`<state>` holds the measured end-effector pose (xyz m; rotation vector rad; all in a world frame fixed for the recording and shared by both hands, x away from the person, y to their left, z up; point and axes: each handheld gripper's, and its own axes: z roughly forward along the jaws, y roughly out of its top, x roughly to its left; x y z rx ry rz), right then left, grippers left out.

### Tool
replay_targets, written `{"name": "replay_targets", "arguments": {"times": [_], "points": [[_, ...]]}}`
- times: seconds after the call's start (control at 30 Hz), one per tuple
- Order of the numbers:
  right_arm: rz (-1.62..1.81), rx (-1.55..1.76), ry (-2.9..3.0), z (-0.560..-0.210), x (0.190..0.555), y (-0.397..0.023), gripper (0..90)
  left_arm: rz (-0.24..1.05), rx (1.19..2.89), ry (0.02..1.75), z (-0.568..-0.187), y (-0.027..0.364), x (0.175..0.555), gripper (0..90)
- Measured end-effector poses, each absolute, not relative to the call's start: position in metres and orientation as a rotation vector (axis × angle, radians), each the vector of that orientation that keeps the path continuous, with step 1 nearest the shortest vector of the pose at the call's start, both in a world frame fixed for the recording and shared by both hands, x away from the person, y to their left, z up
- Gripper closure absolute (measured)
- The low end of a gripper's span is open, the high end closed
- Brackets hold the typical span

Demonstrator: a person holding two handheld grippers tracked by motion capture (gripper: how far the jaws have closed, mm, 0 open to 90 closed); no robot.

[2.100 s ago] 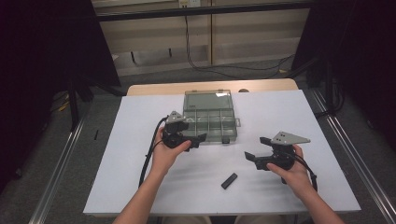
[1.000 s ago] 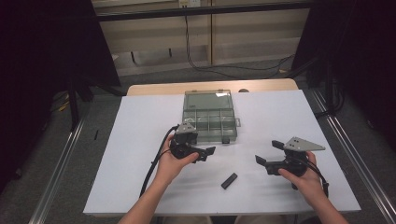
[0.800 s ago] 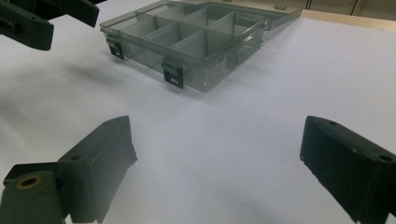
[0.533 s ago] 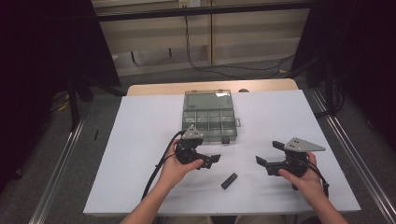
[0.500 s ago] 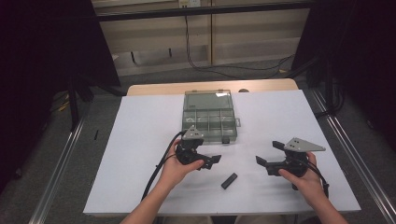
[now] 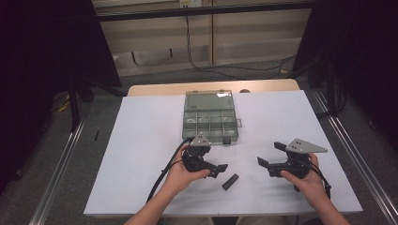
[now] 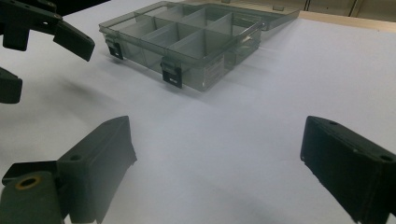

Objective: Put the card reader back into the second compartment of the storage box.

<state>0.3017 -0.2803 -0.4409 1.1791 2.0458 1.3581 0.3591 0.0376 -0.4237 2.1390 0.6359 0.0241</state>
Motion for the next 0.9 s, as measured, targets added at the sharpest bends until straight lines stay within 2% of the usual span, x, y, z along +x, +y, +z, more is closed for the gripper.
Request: {"name": "replay_targets", "arguments": {"times": [0.53,0.73,0.9], "points": [[1.365,1.172,2.041,-0.44,0.3,-0.281,8.8,0.007,2.2,0.597,-0.432,0.025,0.347,8.7],[1.368,1.174,2.04,-0.44,0.3,-0.281,8.8,0.0,2.222,0.589,-0.434,0.021,0.343,14.3],[1.37,1.174,2.039,-0.44,0.3,-0.281,8.8,-0.013,2.243,0.555,-0.435,0.018,0.338,25.4]]}}
